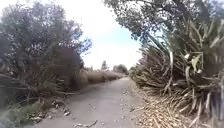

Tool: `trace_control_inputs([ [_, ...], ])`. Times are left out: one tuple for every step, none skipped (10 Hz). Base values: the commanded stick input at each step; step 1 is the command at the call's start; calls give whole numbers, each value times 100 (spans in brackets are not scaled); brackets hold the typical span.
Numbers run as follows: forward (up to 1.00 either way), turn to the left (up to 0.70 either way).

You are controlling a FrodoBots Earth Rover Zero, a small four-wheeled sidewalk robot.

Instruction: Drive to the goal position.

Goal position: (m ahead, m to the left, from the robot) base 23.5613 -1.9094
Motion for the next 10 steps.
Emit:
trace_control_inputs([
  [70, 0],
  [70, 0],
  [70, 0],
  [70, 0],
  [70, 0],
  [70, 0],
  [70, 0],
  [70, 0],
  [70, 0],
  [70, 0],
])
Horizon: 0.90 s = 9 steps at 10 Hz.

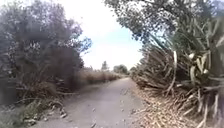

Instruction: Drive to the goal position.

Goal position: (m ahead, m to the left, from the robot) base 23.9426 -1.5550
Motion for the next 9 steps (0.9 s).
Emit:
trace_control_inputs([
  [70, 0],
  [70, 0],
  [70, 0],
  [70, 0],
  [70, 0],
  [70, 0],
  [70, 0],
  [70, 0],
  [70, 0],
])
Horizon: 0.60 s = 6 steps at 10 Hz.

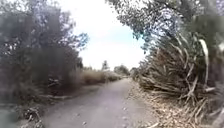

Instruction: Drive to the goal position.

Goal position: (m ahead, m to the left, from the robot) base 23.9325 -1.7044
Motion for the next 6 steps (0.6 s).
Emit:
trace_control_inputs([
  [70, 0],
  [70, 0],
  [70, 0],
  [70, 0],
  [70, 0],
  [70, 0],
])
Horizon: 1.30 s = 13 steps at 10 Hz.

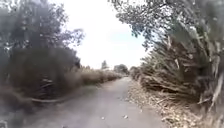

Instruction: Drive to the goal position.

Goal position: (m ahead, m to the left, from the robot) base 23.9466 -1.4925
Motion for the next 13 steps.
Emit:
trace_control_inputs([
  [70, 0],
  [70, 0],
  [70, 0],
  [70, 0],
  [70, 0],
  [70, 0],
  [70, 0],
  [70, 0],
  [70, 0],
  [70, 0],
  [70, 0],
  [70, 0],
  [70, 0],
])
